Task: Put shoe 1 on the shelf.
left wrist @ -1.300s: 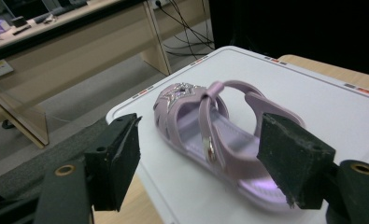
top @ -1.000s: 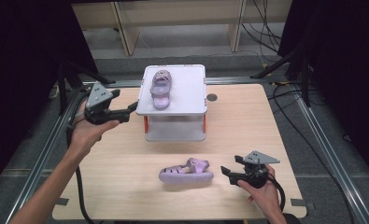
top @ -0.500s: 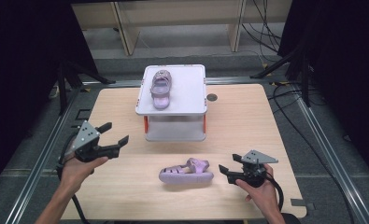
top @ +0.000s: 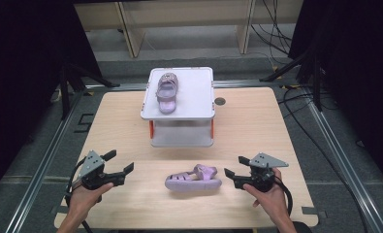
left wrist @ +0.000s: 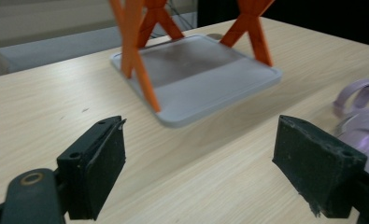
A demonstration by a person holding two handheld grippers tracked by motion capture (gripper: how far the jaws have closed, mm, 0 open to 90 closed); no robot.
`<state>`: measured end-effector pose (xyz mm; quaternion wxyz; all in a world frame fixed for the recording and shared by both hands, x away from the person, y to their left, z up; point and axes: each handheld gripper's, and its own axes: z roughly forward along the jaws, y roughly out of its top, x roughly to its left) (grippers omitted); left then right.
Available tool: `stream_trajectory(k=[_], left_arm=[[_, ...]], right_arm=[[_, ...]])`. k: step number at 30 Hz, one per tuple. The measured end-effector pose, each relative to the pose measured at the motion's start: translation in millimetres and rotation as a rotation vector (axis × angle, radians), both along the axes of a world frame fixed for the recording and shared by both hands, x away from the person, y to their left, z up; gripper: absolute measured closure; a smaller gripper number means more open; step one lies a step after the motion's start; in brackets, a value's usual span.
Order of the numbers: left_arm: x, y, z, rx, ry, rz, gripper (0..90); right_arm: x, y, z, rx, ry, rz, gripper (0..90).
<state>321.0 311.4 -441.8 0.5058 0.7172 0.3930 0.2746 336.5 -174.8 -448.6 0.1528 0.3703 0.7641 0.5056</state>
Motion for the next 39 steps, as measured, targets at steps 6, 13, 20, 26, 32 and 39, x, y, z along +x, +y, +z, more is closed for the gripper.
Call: stream_trajectory(k=[6, 13, 20, 26, 32, 39], left_arm=[[-11.7, 7.8, -16.4, -0.039, 0.05, 0.0, 15.0], [-18.9, 7.9, -21.1, 0.008, 0.039, -0.052, 14.7], [-20.4, 5.1, -30.6, 0.046, 0.088, -0.07, 14.9], [-27.2, 7.0, -31.6, 0.08, 0.105, -0.06, 15.0], [-23.7, 9.4, -28.9, 0.081, 0.083, -0.052, 15.2], [-24.0, 7.6, -29.2, 0.065, 0.093, -0.052, 15.3]], right_arm=[[7.4, 11.6, -0.7, -0.003, -0.004, 0.027, 26.6], [8.8, 29.2, 2.7, 0.003, -0.004, 0.097, 26.7], [17.3, 43.2, 4.9, 0.005, -0.035, 0.157, 28.2], [20.2, 54.0, 6.1, -0.026, -0.02, 0.195, 28.2], [22.7, 64.4, 4.3, -0.025, -0.014, 0.228, 28.3], [24.9, 73.0, 1.5, -0.064, -0.008, 0.28, 38.3]])
